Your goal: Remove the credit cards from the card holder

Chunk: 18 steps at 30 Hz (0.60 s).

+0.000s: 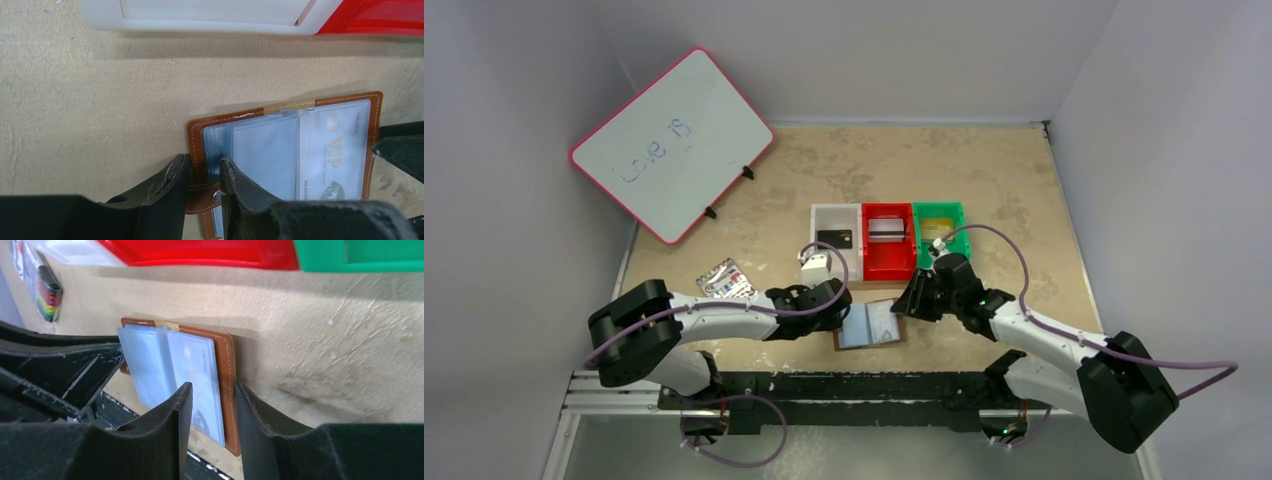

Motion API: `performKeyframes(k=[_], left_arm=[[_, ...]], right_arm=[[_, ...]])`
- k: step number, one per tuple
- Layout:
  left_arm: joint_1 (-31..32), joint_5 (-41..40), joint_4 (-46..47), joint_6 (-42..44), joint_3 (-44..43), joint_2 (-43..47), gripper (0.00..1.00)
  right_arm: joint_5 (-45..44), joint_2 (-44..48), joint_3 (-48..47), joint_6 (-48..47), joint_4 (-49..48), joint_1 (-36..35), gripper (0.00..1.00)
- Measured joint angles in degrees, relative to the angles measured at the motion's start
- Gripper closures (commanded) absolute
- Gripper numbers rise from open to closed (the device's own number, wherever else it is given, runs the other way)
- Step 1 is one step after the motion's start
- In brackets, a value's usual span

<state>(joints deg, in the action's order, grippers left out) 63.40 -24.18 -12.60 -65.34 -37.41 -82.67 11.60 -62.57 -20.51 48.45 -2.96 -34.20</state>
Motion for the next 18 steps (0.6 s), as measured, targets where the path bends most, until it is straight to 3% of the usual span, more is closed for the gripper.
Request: performKeyframes(k=[9,12,15,18], left_arm=[[0.00,-0.76,-2.67,-0.07,1.75,4.46,0.64],[0.00,-1.97,-4.37,-0.13,1.73,5.31,0.62],[0.00,-2.62,-5.88,-0.28,1.73,6.08,0.62],[0.00,-2.84,-6.60,-1.09,1.73,7.43,0.62]], right_arm=[[-4.61,9.22,-2.16,1.20,10.38,-1.16,0.54],[-6.58,11.74,-4.02,0.57,12.52,-1.16,0.46],[-7.41,13.64,-3.91,1.14,12.37,-1.16,0.31],[-4.50,14.05,-1.38,1.55,8.31,-1.09,0.26]])
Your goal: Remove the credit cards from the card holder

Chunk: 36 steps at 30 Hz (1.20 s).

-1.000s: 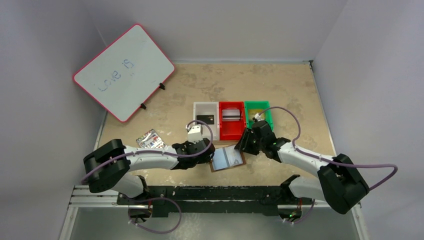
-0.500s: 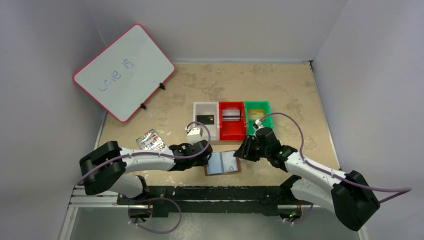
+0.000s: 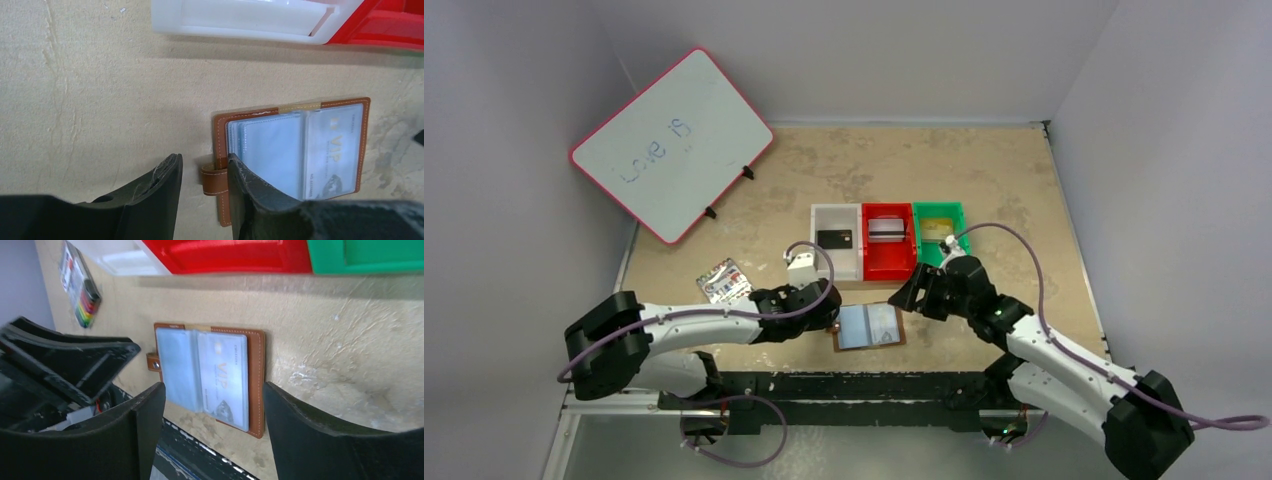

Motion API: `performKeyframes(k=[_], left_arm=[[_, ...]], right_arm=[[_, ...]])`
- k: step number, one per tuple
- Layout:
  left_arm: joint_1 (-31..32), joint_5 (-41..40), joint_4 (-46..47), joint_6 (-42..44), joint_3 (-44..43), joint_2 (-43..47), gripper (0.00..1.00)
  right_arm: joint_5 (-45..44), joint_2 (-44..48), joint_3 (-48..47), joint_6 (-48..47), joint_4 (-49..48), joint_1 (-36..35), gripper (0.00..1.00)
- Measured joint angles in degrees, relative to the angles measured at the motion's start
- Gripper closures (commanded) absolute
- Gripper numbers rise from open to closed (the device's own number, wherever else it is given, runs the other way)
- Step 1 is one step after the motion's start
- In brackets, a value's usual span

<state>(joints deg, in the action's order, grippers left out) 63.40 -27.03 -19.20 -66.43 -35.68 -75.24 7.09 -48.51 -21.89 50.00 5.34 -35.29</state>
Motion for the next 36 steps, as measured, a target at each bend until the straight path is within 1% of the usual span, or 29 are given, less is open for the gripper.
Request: performKeyframes(k=[2,5,7,8,9,12,13,16,17,20,24,27,30,36], left_arm=[[0.00,-0.02,-0.20,-0.59,0.02,1.27,0.61],[0.00,-0.07,-0.20,-1.57,0.68,3.52,0.61],[0.00,-0.13,-0.26,-2.34,1.79,5.27,0.61],[0.00,-0.17,-0.39,-2.82,2.27,5.95,0.61],[0.00,-0.20,-0.48,-3.10,2.62,6.36,0.61],[0.00,-0.22,-1.27,-3.67,3.37,7.56,0.61],[0.00,-0.17,-1.42,-4.02,3.52,7.91,0.61],[0.00,0.42,-1.05,-4.76,4.11,8.68,0.61],[0.00,0.79,-0.66,-5.03,4.52,8.96,0.60],[0.04,1.77,0.55,-5.92,6.10,9.57,0.60],[0.04,2.99,1.36,-6.64,7.48,9.64,0.60],[0.07,3.67,2.67,-7.04,7.50,9.49,0.60],[0.17,4.35,4.13,-7.04,7.48,8.46,0.60],[1.22,4.48,4.33,-6.95,7.43,6.12,0.60]], right_arm=[[2.95,-1.97,1.99,0.39,-3.02,0.00,0.26],[5.64,-6.08,3.58,0.72,-5.49,0.00,0.21],[5.68,-6.73,3.63,0.98,-5.75,-0.02,0.14],[5.35,-6.29,3.52,0.98,-5.68,-0.02,0.03],[4.52,-5.53,3.34,1.05,-5.38,-0.02,0.00],[2.34,-2.45,2.38,3.28,-3.41,0.00,0.00],[1.07,-1.09,2.03,4.61,-2.54,0.00,0.01],[0.00,2.60,1.97,6.14,-2.51,0.00,0.16],[0.35,3.37,1.99,6.14,-3.15,0.02,0.19],[1.97,3.76,2.25,6.56,-5.79,0.04,0.24],[4.57,-1.09,2.25,5.81,-8.07,0.04,0.28],[5.88,-5.11,2.25,5.25,-8.15,0.04,0.33],[6.62,-8.22,2.25,4.70,-8.26,0.04,0.35],[8.20,-9.73,2.47,4.17,-9.07,0.04,0.39]])
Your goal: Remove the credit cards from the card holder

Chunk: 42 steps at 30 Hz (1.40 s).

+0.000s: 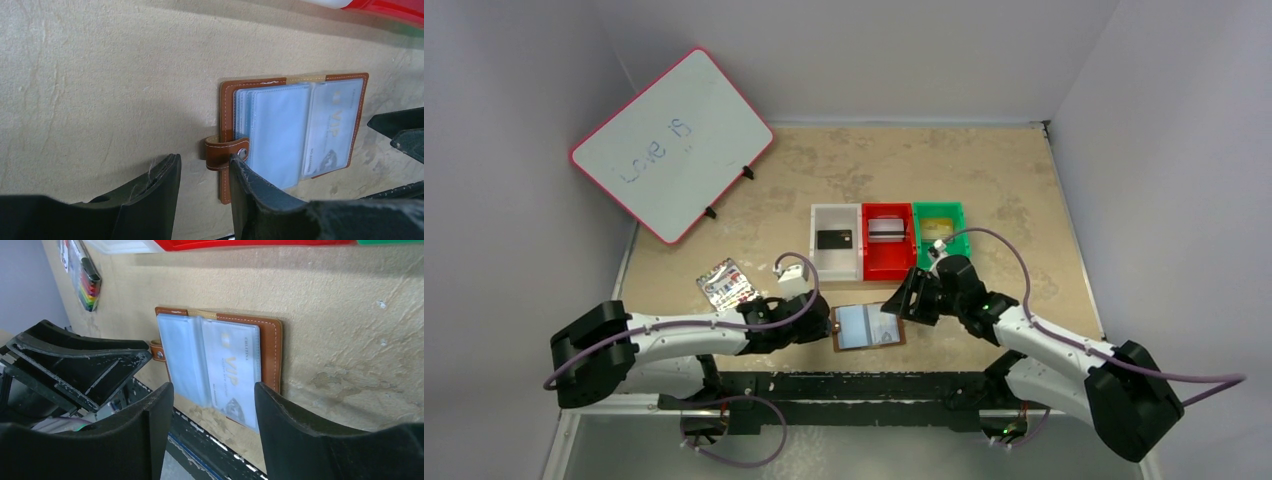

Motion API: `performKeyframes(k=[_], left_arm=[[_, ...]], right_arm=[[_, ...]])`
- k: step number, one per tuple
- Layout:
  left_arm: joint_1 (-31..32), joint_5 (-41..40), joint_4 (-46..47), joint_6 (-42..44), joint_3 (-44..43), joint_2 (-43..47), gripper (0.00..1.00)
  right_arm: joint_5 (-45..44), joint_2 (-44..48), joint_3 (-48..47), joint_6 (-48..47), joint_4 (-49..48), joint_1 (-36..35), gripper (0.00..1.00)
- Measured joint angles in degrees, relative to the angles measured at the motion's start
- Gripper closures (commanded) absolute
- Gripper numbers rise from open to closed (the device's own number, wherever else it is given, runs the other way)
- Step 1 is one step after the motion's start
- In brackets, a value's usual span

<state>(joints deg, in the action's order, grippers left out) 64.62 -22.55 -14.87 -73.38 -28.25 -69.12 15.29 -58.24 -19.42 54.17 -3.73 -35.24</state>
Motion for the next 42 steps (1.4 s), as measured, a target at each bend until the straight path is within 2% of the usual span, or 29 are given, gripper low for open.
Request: performKeyframes(k=[12,24,33,42], left_arm=[[0.35,0.61,0.33,0.61,-1.46,-2.47,0.60],[0.42,1.64,1.62,1.79,-3.15,-5.73,0.61],[0.42,1.60,1.68,2.10,-3.15,-5.81,0.61],[0.42,1.57,1.68,2.12,-3.15,-5.86,0.61]], right_arm=[[0.79,-4.39,0.20,-0.46,-1.29,0.00,0.41],[2.89,-6.27,0.20,-1.60,-3.02,0.00,0.56],[4.39,-4.22,0.15,-1.73,-2.97,0.00,0.59],[4.22,-3.89,-0.39,-1.79,-0.52,0.00,0.56]])
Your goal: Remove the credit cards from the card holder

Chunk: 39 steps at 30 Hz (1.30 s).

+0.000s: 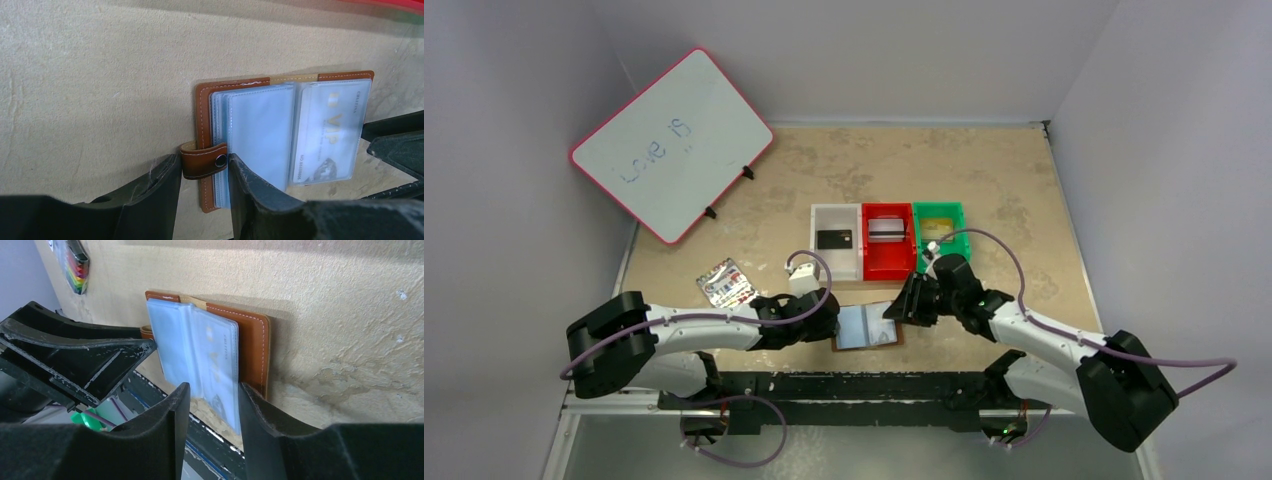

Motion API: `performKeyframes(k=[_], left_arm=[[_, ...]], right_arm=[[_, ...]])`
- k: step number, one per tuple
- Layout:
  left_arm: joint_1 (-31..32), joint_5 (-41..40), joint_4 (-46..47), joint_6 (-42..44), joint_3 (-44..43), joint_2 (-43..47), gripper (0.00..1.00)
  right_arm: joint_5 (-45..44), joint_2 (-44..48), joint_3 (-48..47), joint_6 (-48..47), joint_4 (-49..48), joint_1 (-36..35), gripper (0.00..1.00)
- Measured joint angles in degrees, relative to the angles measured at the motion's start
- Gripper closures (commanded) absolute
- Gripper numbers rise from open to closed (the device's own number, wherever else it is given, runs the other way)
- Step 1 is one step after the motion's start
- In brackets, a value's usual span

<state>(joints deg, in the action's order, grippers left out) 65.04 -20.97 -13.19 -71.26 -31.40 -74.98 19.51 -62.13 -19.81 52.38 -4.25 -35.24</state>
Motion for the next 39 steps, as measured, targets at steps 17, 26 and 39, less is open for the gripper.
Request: performKeyframes(k=[17,26,39], left_arm=[[0.00,0.00,-0.17,0.42,-0.20,-0.09,0.61],[0.00,-0.02,-0.22,0.44,-0.24,-0.13,0.62],[0.00,-0.09,-0.76,0.46,-0.39,-0.15,0.62]], right_arm=[[-0.09,0.63,-2.08,-1.05,3.39,-0.02,0.52],[-0.50,-1.90,-2.71,-1.90,4.61,-0.13,0.52],[-0.57,-4.20,-2.67,-2.08,2.69,-1.16,0.71]])
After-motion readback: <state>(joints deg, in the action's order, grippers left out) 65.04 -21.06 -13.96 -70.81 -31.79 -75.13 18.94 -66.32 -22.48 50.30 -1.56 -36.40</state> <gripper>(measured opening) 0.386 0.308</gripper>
